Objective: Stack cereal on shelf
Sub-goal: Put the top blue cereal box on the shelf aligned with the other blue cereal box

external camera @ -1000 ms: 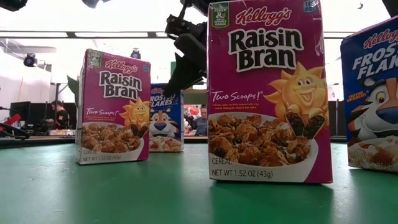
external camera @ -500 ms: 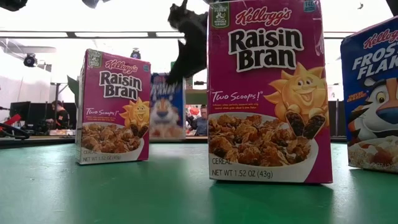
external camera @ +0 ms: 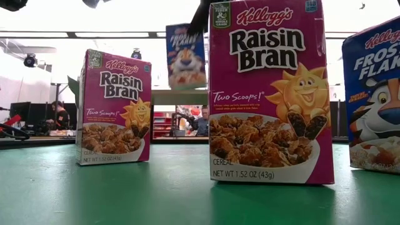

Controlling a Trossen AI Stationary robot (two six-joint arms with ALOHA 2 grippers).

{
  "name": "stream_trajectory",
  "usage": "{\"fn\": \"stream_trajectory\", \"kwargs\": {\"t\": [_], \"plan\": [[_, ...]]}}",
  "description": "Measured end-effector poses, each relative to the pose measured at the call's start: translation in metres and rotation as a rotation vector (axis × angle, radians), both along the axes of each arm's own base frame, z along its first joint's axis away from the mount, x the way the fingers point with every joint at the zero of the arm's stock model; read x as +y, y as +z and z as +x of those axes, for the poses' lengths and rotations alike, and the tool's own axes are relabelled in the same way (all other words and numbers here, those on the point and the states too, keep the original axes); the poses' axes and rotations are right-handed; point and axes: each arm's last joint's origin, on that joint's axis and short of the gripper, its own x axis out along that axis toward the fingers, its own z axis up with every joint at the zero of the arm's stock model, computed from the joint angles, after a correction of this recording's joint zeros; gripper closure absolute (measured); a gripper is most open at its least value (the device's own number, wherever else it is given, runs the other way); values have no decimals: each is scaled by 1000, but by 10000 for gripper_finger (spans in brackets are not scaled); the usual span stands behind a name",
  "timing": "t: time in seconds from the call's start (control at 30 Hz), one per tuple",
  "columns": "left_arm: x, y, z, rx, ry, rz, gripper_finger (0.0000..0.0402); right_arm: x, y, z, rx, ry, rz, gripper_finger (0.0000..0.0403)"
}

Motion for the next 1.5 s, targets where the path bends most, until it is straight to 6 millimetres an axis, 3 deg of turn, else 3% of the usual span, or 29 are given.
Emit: {"fn": "stream_trajectory", "kwargs": {"t": [0.17,0.37,0.63,0.8,1.03,1.5], "plan": [[0,0,0,0,0,0,229,-16,27,-19,-36,-6,-37,230],[0,0,0,0,0,0,229,-55,40,-47,-55,-54,-53,230],[0,0,0,0,0,0,229,-117,37,-71,-98,-35,26,229],[0,0,0,0,0,0,229,-143,28,-78,-80,-42,13,229],[0,0,0,1,1,3,229,-157,26,-80,-85,-55,-23,229],[0,0,0,2,1,4,229,-163,18,-79,-94,-59,-54,229]]}}
